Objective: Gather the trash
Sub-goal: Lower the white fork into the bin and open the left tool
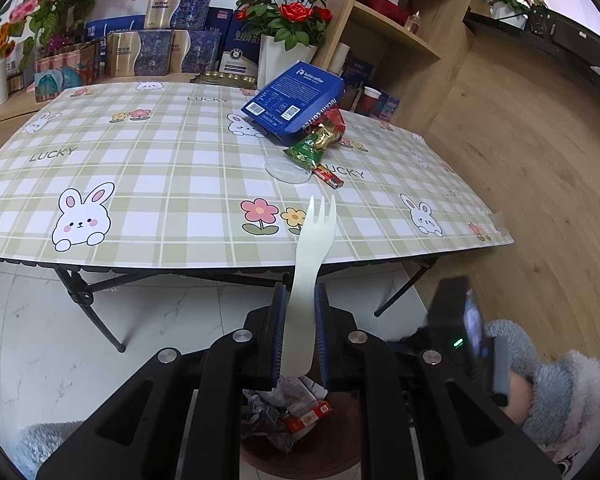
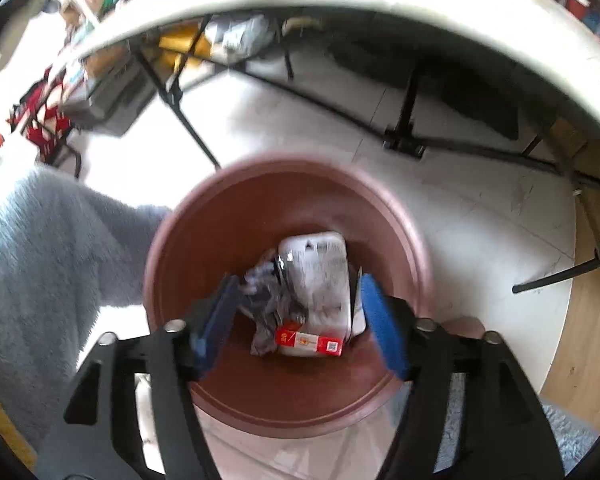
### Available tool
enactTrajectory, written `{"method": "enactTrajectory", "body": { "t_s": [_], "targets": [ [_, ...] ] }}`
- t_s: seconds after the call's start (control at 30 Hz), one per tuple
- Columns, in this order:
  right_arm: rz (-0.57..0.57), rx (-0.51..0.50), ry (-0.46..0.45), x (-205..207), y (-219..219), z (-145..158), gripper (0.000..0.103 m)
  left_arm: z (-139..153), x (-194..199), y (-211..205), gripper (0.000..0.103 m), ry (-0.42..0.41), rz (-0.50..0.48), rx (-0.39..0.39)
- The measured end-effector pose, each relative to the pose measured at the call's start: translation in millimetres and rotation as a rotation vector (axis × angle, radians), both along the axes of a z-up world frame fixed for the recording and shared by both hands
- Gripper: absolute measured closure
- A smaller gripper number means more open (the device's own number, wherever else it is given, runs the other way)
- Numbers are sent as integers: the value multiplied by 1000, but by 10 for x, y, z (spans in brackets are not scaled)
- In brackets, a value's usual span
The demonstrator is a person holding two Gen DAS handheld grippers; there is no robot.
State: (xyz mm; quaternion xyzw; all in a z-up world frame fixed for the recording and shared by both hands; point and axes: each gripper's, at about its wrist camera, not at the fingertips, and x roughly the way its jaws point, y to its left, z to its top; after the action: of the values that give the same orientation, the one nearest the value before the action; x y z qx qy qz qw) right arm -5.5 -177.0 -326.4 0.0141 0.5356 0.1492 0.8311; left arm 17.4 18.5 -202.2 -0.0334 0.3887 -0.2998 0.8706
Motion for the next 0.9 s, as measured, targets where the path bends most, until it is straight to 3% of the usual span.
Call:
{"method": "enactTrajectory", "body": {
  "t_s": [0.1,0.2,0.33,0.5,0.7,0.9],
  "targets": [
    [-64,37,-114,-62,-164,295,13,-29,-17,-49,89,8,-27,5],
    [-98,23,-206,-132,-307,530,6,-67,-47,-134,89,16,-77,8],
    [-135,65,-367,-319,-524,836,6,-145,-110,-261,89,-2,-144,51],
    [-183,-2,-490,-476,-701,1012,6,-311,-185,-402,89,-31,-231,152],
    [-244,16,-465,-472,-840,873,6,-624,-253,-517,89,-33,-288,245],
    [-202,15,-428,-454,-750,777,6,-848,-228,-524,89,39,-291,244]
  ]
}}
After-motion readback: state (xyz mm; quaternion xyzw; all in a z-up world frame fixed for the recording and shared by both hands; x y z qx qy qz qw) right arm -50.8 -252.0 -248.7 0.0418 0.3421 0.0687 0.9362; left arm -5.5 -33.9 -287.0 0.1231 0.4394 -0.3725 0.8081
